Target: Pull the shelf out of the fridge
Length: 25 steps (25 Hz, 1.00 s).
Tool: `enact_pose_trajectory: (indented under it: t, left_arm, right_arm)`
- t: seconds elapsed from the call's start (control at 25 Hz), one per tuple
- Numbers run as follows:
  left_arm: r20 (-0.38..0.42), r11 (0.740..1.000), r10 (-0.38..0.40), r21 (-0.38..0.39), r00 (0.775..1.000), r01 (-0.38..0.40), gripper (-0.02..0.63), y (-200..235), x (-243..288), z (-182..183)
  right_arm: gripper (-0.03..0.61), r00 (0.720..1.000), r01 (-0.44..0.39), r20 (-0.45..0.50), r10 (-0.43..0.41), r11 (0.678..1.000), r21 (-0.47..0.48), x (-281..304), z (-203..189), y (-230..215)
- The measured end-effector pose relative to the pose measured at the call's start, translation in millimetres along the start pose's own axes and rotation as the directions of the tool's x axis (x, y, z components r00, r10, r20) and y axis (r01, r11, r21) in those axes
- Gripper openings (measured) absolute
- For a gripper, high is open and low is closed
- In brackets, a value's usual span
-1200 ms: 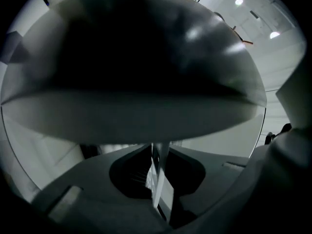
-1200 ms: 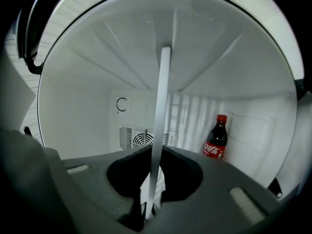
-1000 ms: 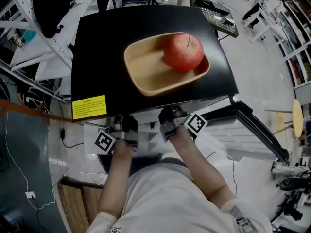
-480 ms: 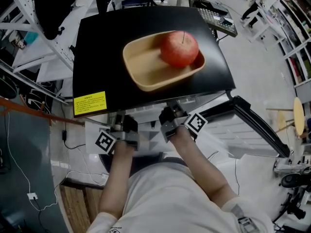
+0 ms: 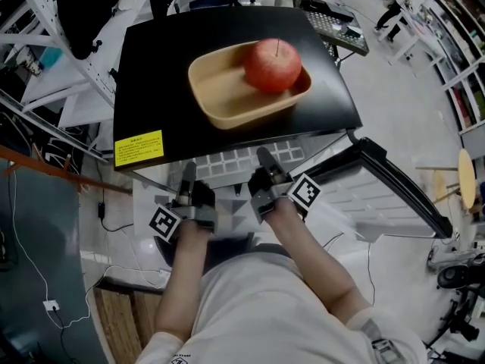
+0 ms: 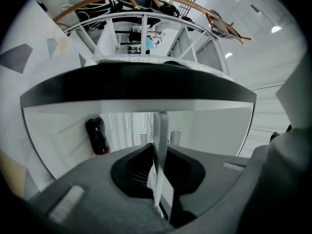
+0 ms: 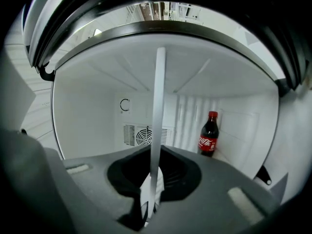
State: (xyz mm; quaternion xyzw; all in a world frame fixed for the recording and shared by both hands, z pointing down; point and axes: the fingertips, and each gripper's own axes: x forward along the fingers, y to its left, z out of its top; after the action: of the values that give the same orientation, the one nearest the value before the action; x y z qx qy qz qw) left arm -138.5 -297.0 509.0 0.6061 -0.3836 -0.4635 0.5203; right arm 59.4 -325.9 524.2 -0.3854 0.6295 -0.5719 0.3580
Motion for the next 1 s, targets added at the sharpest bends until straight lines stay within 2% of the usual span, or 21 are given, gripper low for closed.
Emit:
enact_pose_trajectory:
  t: [1.0]
  left_arm:
    - [0.014,1.000,-0.003,0.014,1.000,0.003,0.034,-7.4,-53.6,-25.9]
  right_arm:
    - [0.032,0.999,-0.026,-0.034,0.026,1.000,0.000,-56.3,-17.3,2.9]
